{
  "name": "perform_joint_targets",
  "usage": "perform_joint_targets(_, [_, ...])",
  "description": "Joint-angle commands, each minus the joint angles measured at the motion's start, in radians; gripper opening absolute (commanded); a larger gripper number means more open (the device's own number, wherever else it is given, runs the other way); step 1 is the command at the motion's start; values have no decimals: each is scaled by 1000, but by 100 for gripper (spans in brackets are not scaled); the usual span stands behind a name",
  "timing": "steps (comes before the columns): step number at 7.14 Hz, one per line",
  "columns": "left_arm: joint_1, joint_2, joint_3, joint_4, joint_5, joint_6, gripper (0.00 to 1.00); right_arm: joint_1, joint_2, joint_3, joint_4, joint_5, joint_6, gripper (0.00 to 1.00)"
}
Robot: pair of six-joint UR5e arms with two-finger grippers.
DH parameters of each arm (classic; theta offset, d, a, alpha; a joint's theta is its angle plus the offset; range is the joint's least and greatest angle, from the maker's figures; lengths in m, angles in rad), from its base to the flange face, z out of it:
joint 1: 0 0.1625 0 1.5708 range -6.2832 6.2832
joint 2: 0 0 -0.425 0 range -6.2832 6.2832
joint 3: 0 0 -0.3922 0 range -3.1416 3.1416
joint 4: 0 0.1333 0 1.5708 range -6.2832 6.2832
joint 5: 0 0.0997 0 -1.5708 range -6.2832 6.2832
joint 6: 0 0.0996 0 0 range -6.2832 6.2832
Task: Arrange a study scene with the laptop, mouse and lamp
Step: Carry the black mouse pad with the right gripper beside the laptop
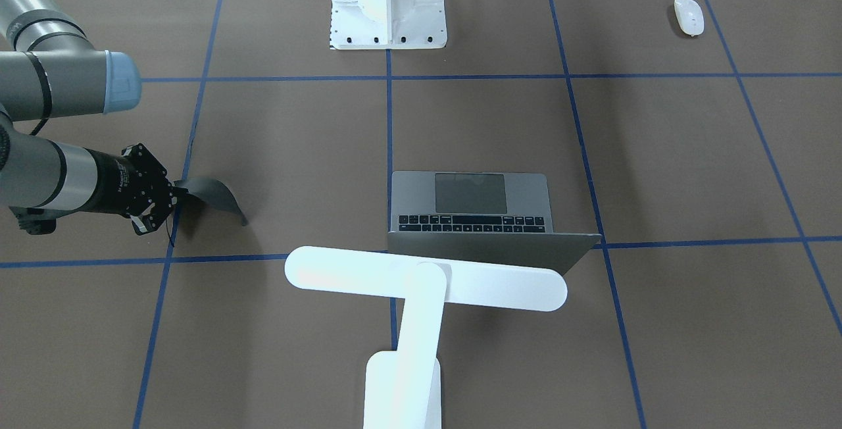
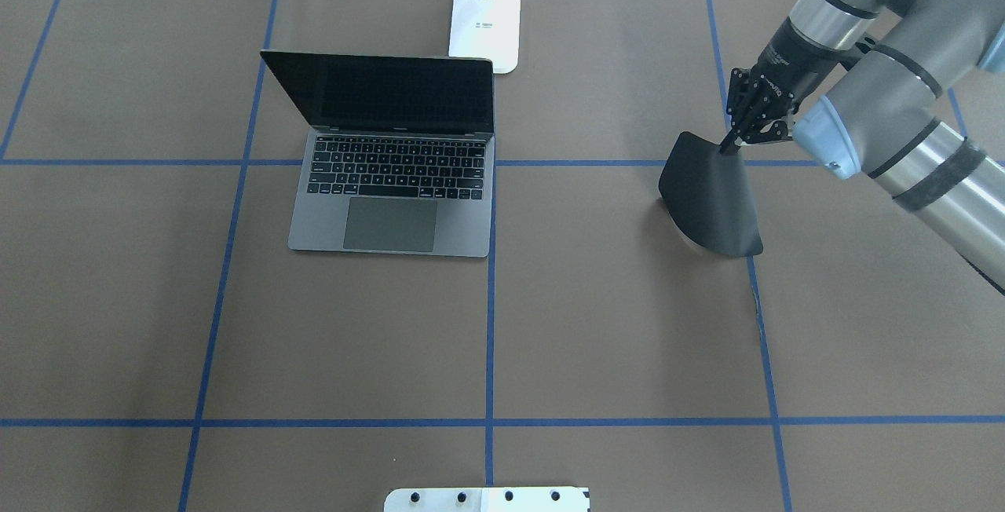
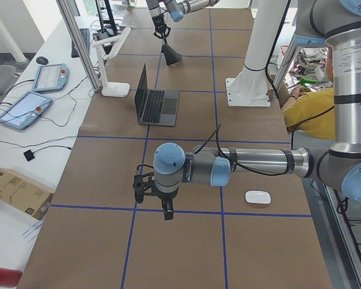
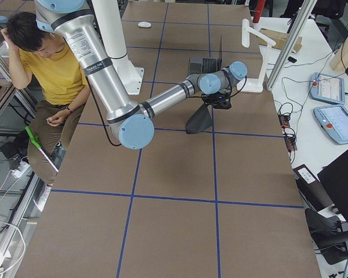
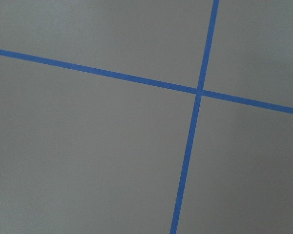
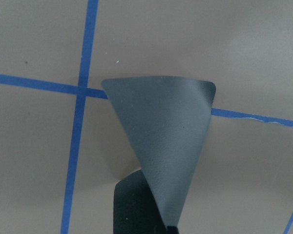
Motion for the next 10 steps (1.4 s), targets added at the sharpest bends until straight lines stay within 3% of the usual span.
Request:
perform_joint_targets(1, [0, 0, 7, 0, 0, 0, 100, -104, 22, -67, 329, -212, 250, 0])
perform_joint_targets(2, [2, 0, 11, 0, 0, 0, 100, -149, 39, -76, 393, -281, 276, 0])
perform_joint_targets(5, [2, 0, 28, -2, 0, 2, 100, -243, 154, -77, 394, -395, 520, 0])
perform_joint_targets(8, [2, -2, 24, -2, 0, 0, 100, -242, 142, 12, 398, -379, 555, 0])
perform_joint_targets(10, [2, -3, 13, -2, 0, -2, 100, -242, 105, 3, 397, -375, 535, 0])
